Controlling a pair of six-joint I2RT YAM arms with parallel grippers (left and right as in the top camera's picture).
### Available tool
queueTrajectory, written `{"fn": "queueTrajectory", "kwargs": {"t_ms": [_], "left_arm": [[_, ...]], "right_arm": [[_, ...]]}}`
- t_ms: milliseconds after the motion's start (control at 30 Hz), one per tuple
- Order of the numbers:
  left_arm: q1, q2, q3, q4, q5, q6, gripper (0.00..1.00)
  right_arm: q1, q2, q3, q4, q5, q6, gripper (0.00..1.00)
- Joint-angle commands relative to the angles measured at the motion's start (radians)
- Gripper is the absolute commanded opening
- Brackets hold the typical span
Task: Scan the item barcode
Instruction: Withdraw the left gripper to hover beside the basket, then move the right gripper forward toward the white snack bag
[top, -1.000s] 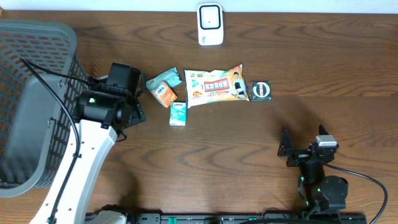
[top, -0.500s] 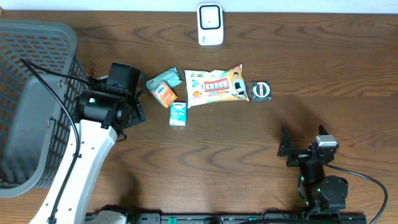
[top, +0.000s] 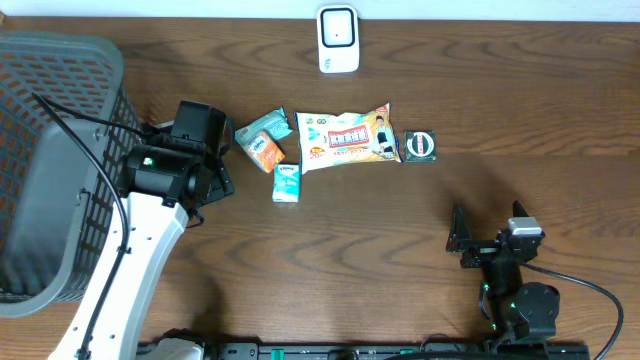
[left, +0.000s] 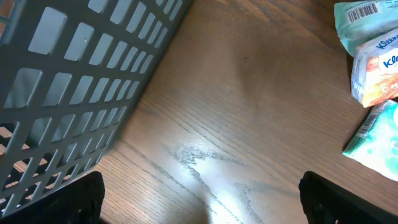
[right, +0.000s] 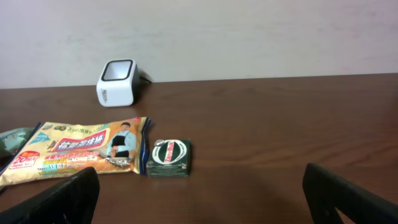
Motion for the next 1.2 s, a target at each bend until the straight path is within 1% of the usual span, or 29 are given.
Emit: {"fn": "queueTrajectory", "kwargs": {"t_ms": [0, 767, 833, 933, 1033, 1067, 1167], "left_arm": [[0.005, -0.007, 0.003, -0.005, -0.013, -0.006, 0.98], [0.005, -0.007, 0.003, -0.005, -0.013, -0.006, 0.98], [0.005, -0.007, 0.003, -0.005, -0.013, -0.006, 0.98], [0.005, -0.007, 0.003, -0.005, -0.013, -0.006, 0.98], [0.005, -0.007, 0.003, -0.005, -0.013, -0.006, 0.98], [0.005, -0.007, 0.003, -0.005, -0.013, -0.006, 0.98], [0.005, -0.007, 0.003, -0.005, -0.013, -0.006, 0.98]], "right_arm": [[0.000, -0.005, -0.002, -0.004, 0.001, -0.015, 0.99], [0.000, -0.005, -0.002, -0.002, 0.000, -0.007, 0.99], [0.000, -0.005, -0.002, 0.009, -0.024, 0.067, 0.99], [0.000, -0.005, -0.002, 0.014, -0.167, 0.319, 0.99], [0.000, -0.005, -0.002, 0.019, -0.266, 0.557, 0.99], [0.000, -0.005, -0.002, 0.023, -0.273, 0.615, 0.99], [0.000, -0.005, -0.002, 0.040, -0.277, 0.847, 0.99]]}}
